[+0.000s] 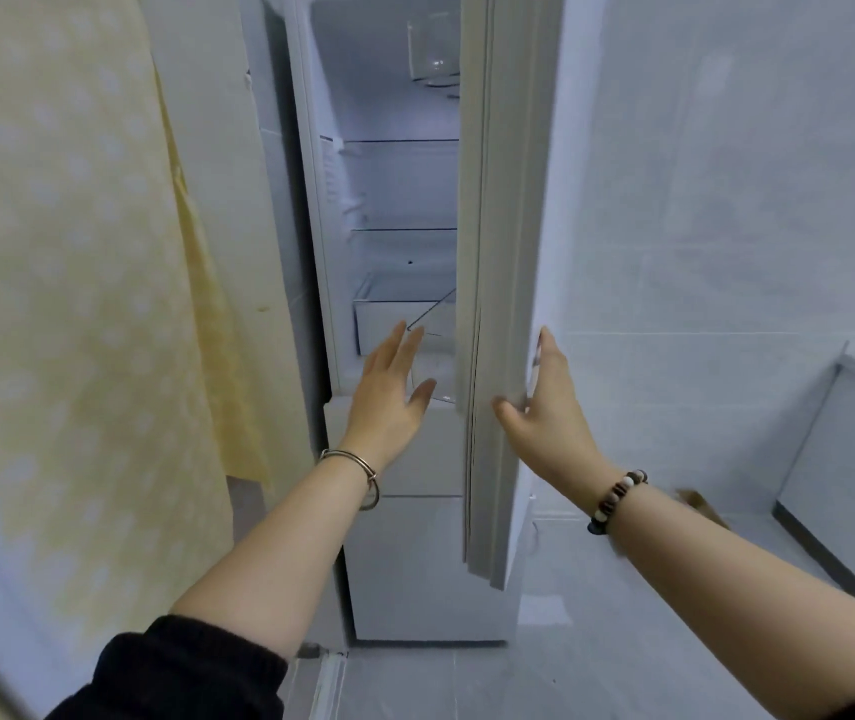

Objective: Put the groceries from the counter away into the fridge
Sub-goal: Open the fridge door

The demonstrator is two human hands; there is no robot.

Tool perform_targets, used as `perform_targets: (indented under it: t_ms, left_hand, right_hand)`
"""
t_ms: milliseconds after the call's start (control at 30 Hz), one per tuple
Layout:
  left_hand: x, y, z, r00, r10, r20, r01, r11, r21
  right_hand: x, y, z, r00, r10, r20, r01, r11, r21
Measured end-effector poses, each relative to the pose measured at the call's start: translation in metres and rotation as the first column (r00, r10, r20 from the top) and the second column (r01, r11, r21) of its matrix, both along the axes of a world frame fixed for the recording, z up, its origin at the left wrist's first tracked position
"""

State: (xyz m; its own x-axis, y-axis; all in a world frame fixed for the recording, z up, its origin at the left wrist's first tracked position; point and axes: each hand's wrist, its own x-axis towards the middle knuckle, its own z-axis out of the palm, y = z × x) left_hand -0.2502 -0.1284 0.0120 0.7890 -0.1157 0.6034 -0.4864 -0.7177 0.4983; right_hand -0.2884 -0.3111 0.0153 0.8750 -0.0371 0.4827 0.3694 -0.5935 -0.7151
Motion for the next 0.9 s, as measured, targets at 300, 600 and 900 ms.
perform_targets:
  t_ms: [300,600,900]
  left_hand:
    - [0.001,-0.066,0.007,0.984,-0.139,0.116,0.144,0.989,-0.041]
    - [-0.005,-0.141,0.027,0.947,-0.291,0.132,0.276,0.953,0.122]
    - [0.016,-0.196,0.031,0.918,-0.395,0.043,0.374,0.896,0.240]
  right_hand:
    - [-0.036,-0.069,-0.005,0.990,-0.121,0.074,0.107,0.980,0.168]
    - [-0.051,-0.123,0.000,0.795,-0.284,0.536,0.515,0.783,-0.349]
    - [-0.043,-0.170,0.008,0.935,-0.281,0.217,0.354,0.684,-0.638]
